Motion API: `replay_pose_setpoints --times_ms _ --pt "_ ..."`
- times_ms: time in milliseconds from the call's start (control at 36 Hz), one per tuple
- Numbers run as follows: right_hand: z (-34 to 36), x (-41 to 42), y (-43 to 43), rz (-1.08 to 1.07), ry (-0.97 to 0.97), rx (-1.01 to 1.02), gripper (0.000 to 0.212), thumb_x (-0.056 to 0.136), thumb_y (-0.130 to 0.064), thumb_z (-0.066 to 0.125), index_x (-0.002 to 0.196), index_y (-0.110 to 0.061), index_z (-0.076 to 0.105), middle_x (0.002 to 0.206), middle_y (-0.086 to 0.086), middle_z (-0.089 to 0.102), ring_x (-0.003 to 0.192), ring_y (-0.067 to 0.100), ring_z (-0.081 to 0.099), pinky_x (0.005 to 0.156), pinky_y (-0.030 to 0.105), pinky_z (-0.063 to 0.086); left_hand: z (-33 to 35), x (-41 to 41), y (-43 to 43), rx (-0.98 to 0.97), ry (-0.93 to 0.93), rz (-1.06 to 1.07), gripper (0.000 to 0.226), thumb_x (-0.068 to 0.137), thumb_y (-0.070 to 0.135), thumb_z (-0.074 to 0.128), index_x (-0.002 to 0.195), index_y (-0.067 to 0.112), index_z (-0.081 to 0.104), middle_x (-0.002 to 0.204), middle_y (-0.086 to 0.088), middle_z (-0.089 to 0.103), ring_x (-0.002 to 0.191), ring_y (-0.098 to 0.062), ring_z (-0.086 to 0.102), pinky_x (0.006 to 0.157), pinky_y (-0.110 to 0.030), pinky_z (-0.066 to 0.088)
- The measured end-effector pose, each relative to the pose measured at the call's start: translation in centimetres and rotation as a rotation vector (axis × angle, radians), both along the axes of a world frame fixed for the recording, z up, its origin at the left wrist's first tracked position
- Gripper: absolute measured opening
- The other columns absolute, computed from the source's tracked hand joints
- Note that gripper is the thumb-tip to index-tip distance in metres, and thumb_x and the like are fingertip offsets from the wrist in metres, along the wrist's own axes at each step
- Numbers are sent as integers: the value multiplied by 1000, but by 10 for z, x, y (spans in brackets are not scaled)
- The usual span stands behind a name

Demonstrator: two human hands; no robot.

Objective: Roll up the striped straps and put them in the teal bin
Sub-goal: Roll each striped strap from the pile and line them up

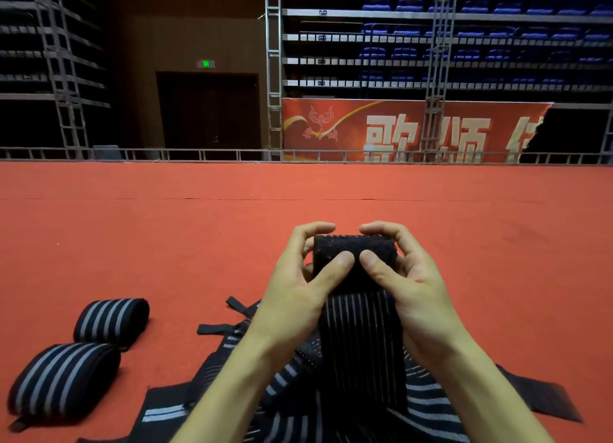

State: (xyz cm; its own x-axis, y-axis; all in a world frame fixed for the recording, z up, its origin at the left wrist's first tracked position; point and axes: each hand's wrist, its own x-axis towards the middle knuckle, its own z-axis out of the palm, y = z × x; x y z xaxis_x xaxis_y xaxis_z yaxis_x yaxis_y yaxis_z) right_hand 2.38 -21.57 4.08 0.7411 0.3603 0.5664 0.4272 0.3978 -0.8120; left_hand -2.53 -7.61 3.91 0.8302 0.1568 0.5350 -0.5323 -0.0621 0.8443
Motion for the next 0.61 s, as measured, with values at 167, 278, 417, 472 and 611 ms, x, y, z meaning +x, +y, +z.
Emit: replay_pose_setpoints --times_ms 167,278,417,472,611 --pt "0 -1 2 26 17 16 22 77 -19 66 94 -32 70 92 5 67 88 23 59 81 41 50 -2 3 -2 -55 98 -65 37 79 57 64 106 33 60 110 -8 70 101 -21 67 91 -45 52" --pt "0 -1 3 126 85 15 27 79 -19 61 103 -30 66 93 6 69 84 19 65 75 34 55 -1 1 -1 -35 70 -70 23 88 40 59 108 31 57 95 7 69 88 -11 66 78 -33 55" --pt "-3 -3 4 33 4 -58 24 84 -32 63 107 -38 61 96 5 69 88 20 66 79 39 55 -2 -2 -4 0 95 -105 20 89 46 50 107 37 52 97 2 71 88 -16 68 80 -37 56" --pt "-3 -2 3 18 -29 -46 21 84 -30 63 105 -36 61 94 3 67 87 18 63 79 37 54 -2 -2 -4 -2 118 -122 22 91 56 47 106 41 51 96 2 71 88 -17 68 79 -38 55" --pt "-2 0 1 18 -76 -31 22 83 -23 65 102 -34 63 91 1 63 84 16 59 76 34 52 0 -1 0 30 162 -139 30 91 64 46 112 42 47 88 8 71 83 -13 69 71 -31 55"
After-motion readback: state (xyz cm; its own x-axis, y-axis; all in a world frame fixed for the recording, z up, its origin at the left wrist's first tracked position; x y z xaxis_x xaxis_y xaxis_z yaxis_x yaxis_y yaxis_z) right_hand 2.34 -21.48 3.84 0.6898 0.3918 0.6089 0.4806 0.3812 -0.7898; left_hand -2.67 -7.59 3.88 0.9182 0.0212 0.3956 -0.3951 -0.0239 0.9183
